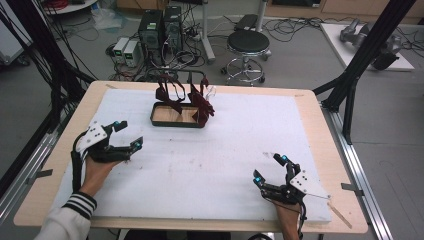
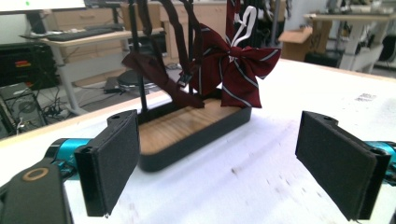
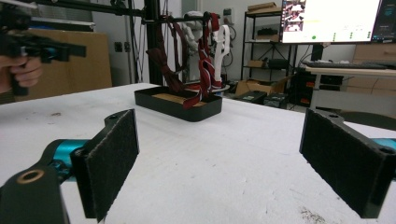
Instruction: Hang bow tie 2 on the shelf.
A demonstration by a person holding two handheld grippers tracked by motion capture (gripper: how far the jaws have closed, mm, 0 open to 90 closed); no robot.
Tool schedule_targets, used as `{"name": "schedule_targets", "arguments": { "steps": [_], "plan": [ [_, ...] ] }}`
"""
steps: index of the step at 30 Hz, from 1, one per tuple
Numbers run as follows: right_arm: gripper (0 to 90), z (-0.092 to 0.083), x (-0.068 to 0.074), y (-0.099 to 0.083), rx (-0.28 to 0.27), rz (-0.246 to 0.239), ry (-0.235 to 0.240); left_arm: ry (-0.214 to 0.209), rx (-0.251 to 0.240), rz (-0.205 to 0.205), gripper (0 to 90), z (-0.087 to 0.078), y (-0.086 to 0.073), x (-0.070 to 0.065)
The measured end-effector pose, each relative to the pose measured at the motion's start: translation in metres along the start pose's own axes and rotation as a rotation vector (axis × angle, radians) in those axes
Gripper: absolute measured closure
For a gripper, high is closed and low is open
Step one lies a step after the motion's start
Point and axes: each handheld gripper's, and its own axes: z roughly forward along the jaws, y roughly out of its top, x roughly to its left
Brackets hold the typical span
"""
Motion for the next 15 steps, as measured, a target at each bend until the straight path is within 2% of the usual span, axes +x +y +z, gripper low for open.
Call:
{"name": "schedule_targets", "arguments": {
  "steps": [3,5,8,15],
  "plan": [
    [10.9,0.0,0.0,0.0,-0.002,-0.001,-0.001,0.025,-0.027,-0.03,14.0,-0.015,-0.013,-0.002],
    [11.0,0.0,0.001,0.0,0.001,-0.001,-0.005,0.045,-0.037,-0.014,14.0,-0.025,-0.019,-0.004],
    [10.9,0.0,0.001,0.0,0.001,-0.007,-0.005,0.06,-0.051,-0.016,14.0,-0.035,-0.025,-0.004],
    [11.0,0.0,0.001,0.0,0.0,-0.015,-0.009,0.086,-0.083,-0.015,14.0,-0.047,-0.037,-0.008]
  ]
}}
